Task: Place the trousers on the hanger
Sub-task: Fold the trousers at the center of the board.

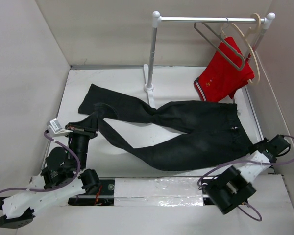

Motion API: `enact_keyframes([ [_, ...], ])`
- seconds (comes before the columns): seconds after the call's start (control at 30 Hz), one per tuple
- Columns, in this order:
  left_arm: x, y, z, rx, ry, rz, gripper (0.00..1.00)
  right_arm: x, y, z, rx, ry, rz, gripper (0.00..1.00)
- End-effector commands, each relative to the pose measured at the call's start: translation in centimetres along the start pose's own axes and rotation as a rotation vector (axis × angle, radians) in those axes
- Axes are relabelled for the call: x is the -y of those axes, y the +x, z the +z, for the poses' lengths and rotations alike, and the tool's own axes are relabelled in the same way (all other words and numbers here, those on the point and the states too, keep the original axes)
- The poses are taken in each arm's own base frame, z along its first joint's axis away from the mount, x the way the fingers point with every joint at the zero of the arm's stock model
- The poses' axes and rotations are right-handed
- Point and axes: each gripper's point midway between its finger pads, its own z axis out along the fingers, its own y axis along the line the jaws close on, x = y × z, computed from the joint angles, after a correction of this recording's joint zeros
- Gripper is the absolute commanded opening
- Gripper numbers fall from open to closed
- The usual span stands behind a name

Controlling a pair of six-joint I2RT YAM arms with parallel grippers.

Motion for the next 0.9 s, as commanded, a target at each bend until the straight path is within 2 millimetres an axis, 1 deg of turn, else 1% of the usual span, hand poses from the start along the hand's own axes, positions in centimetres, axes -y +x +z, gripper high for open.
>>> enact_keyframes([
  [0.0,1.1,-6.5,0.4,0.193,-0.079,-0.106,0.00,-1.2,-6.5,-5.2,0.208,0.072,-0.124,0.00],
  [0.03,1.5,-7.8,0.3,0.225,-0.079,-0.113,0.00,-2.0,-6.6,-5.8,0.233,0.055,-0.128,0.00],
  [0.07,1.5,-9.0,0.2,0.255,-0.101,-0.134,0.00,-2.4,-6.6,-6.2,0.250,0.036,-0.127,0.00],
  [0.1,1.5,-9.6,0.2,0.270,-0.116,-0.137,0.00,-2.9,-6.8,-6.8,0.275,0.015,-0.133,0.00],
  [0.13,1.7,-10.7,0.1,0.299,-0.122,-0.138,0.00,-3.2,-7.5,-7.8,0.312,0.009,-0.135,0.00],
  [0.17,1.8,-11.8,-0.1,0.320,-0.142,-0.151,0.00,-3.7,-7.4,-8.8,0.315,0.006,-0.160,0.00],
  [0.2,1.9,-12.0,0.0,0.325,-0.160,-0.140,0.00,-4.0,-7.9,-9.5,0.330,0.013,-0.174,0.00],
  [0.23,2.0,-12.5,0.0,0.333,-0.176,-0.136,0.00,-3.1,-8.9,-10.4,0.360,0.092,-0.179,0.00],
  [0.27,1.8,-13.4,-0.2,0.343,-0.208,-0.121,0.00,-3.6,-10.3,-12.1,0.393,0.107,-0.195,0.00],
  [0.3,1.6,-13.3,-0.1,0.343,-0.229,-0.100,0.00,-4.4,-10.8,-12.8,0.413,0.102,-0.225,0.00],
  [0.33,1.3,-13.4,-0.2,0.345,-0.248,-0.084,0.00,-4.3,-11.4,-13.3,0.436,0.131,-0.230,0.00],
  [0.37,0.3,-13.0,-0.4,0.346,-0.294,-0.060,0.00,-4.6,-11.6,-13.5,0.451,0.125,-0.236,0.00],
  [0.4,-0.4,-13.1,-0.7,0.349,-0.309,-0.063,0.00,-4.7,-11.6,-13.9,0.476,0.118,-0.238,0.00],
  [0.43,-1.0,-12.7,-0.8,0.347,-0.323,-0.049,0.00,-4.4,-11.6,-14.0,0.490,0.128,-0.230,0.00],
  [0.47,-2.1,-12.1,-1.0,0.346,-0.355,-0.030,0.00,-4.5,-11.4,-14.0,0.489,0.120,-0.237,0.00],
  [0.5,-2.7,-12.3,-1.4,0.353,-0.367,-0.054,0.00,-4.6,-11.1,-14.2,0.490,0.112,-0.247,0.00],
  [0.57,-4.0,-11.8,-1.8,0.355,-0.422,-0.028,0.00,-5.1,-10.7,-15.2,0.509,0.084,-0.248,0.00],
  [0.6,-4.4,-11.7,-1.9,0.360,-0.447,-0.022,0.00,-5.7,-10.8,-15.8,0.524,0.056,-0.260,0.00],
  [0.63,-4.8,-11.5,-1.9,0.357,-0.472,0.013,0.00,-5.8,-10.9,-16.5,0.544,0.047,-0.259,0.00],
  [0.67,-5.1,-11.7,-2.2,0.366,-0.505,0.021,0.00,-6.2,-11.2,-16.7,0.560,0.036,-0.267,0.00],
  [0.7,-5.3,-11.0,-2.0,0.371,-0.524,0.055,0.00,-6.4,-11.7,-16.7,0.575,0.039,-0.294,0.00],
  [0.73,-5.4,-10.9,-1.9,0.382,-0.537,0.064,0.00,-6.6,-11.8,-16.4,0.568,0.041,-0.301,0.00],
  [0.77,-5.5,-11.6,-2.2,0.415,-0.570,0.065,0.00,-6.8,-12.0,-15.5,0.550,0.050,-0.304,0.00],
  [0.8,-5.3,-10.9,-1.8,0.435,-0.588,0.113,0.00,-7.2,-12.2,-15.1,0.545,0.040,-0.305,0.00],
  [0.83,-5.7,-10.4,-1.6,0.458,-0.569,0.132,0.00,-7.9,-12.2,-14.8,0.533,0.007,-0.305,0.00],
  [0.87,-5.2,-10.5,-1.4,0.461,-0.565,0.143,0.00,-8.7,-12.6,-14.3,0.533,-0.016,-0.297,0.00],
])
